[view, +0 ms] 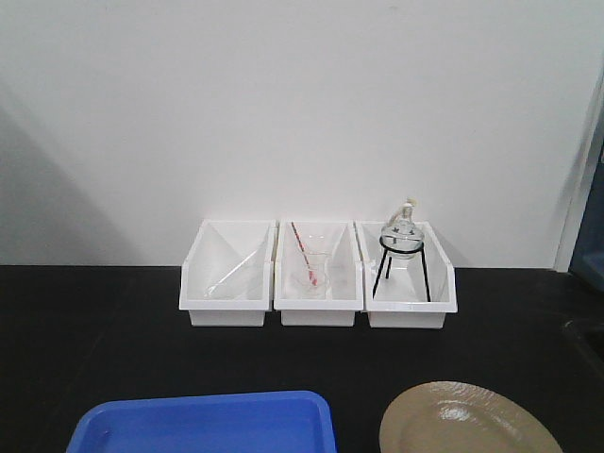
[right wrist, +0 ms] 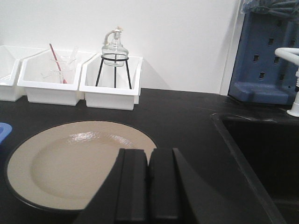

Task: Place disk in tray to left cabinet

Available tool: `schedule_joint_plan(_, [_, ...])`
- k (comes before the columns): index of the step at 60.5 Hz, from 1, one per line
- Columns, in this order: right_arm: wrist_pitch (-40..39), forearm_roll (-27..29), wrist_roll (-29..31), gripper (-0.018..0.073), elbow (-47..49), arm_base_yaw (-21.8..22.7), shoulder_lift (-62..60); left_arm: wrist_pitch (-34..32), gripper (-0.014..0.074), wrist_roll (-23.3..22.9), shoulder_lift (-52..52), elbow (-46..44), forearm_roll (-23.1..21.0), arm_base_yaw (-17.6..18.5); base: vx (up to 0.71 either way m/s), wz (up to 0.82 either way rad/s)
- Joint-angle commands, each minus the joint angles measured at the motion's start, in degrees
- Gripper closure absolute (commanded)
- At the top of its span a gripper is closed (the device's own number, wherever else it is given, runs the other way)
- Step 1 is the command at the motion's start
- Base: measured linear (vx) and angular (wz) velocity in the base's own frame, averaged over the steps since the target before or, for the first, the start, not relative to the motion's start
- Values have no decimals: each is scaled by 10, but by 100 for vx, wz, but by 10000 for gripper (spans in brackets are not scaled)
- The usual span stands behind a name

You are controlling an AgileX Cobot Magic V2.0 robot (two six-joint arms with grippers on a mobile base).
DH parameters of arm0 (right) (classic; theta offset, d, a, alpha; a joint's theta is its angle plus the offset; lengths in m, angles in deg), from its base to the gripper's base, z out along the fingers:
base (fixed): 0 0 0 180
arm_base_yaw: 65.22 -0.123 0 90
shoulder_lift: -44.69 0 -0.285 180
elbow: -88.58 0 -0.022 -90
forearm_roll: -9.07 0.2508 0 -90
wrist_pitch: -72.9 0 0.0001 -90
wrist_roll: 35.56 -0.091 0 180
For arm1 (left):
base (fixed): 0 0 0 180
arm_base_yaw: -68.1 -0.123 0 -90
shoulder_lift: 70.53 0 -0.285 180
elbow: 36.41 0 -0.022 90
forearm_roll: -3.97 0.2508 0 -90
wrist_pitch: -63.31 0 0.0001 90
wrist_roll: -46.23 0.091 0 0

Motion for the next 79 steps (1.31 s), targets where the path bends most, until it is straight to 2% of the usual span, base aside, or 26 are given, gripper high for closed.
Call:
schedule_joint_plan(1, [-48, -5, 0, 568, -10, 2, 10, -47, 603, 1, 4, 11, -2, -2, 0, 0])
schedule_joint_plan(56, [-50, -5, 0, 568, -10, 2, 10, -62, 603, 1, 4, 11, -2, -2, 0, 0])
schedule_joint_plan(68, [-85, -5, 0, 568, -10, 2, 10, -69, 603, 0, 3, 11, -2, -2, 0, 0])
schedule_joint_plan(72, [-104, -3, 0, 567, -7, 2, 10, -86, 603, 0, 3, 11, -5, -2, 0, 0])
schedule_joint_plan(79, [-117, 22, 0, 565, 25, 2, 10, -160, 603, -5, 3, 1, -7, -2, 0, 0])
